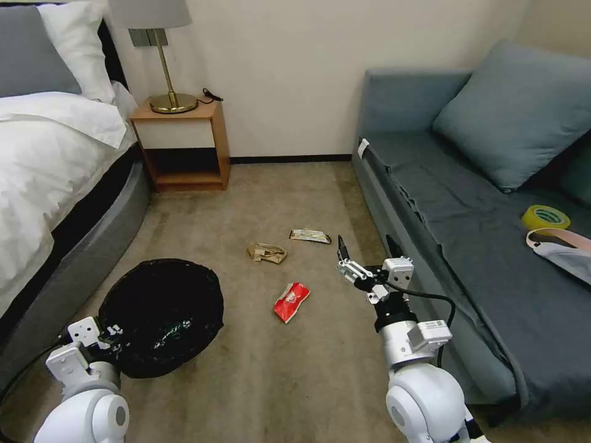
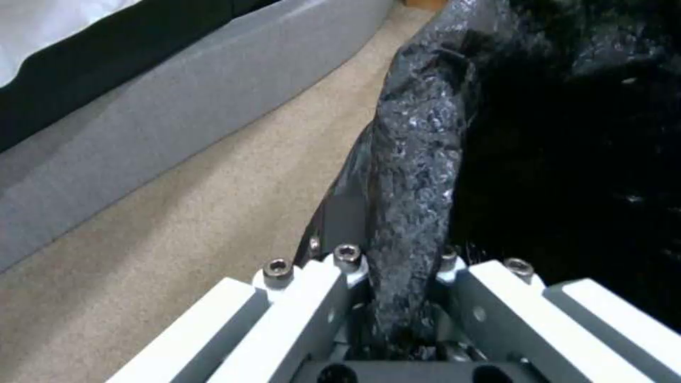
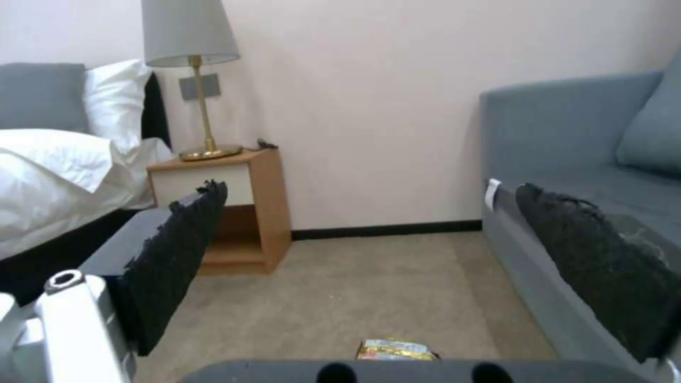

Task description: Pick up the trash bin, then pick up the garbage on the floor and place it into the trash bin.

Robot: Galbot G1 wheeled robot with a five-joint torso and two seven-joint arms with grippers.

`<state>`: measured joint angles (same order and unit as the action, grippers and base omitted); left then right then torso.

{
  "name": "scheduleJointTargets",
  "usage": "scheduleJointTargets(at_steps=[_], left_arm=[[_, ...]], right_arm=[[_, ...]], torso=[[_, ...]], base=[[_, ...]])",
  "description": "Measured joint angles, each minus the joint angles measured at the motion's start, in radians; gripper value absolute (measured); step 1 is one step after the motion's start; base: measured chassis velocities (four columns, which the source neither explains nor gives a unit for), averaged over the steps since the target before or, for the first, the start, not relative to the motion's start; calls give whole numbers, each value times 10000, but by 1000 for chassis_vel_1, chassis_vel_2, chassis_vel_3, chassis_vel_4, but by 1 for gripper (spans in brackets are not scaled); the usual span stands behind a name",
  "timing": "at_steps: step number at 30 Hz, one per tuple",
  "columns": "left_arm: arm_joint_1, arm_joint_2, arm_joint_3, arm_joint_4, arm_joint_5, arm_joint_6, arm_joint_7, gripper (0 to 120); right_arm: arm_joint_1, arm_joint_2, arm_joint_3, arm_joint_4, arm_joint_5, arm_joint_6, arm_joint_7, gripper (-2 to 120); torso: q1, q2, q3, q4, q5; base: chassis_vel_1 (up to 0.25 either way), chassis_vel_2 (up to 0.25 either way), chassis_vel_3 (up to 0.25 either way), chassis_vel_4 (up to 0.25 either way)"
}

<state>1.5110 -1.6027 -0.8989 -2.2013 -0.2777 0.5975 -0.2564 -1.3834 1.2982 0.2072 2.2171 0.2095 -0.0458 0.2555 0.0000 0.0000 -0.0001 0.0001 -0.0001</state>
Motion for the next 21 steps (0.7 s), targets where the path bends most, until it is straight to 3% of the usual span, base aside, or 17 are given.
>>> scheduleJointTargets(at_steps=[11, 21], left_arm=[[-17, -45, -70, -162, -8, 7, 2, 1], [25, -9, -282, -349, -259, 25, -16, 1]], right_arm=[[134, -15, -46, -107, -48, 128, -57, 100], [102, -36, -66, -61, -47, 175, -86, 100]], torso=[[-1, 0, 0, -1, 1], [0, 0, 2, -1, -1]], base=[[0, 0, 0, 0], [-99, 90, 94, -92]])
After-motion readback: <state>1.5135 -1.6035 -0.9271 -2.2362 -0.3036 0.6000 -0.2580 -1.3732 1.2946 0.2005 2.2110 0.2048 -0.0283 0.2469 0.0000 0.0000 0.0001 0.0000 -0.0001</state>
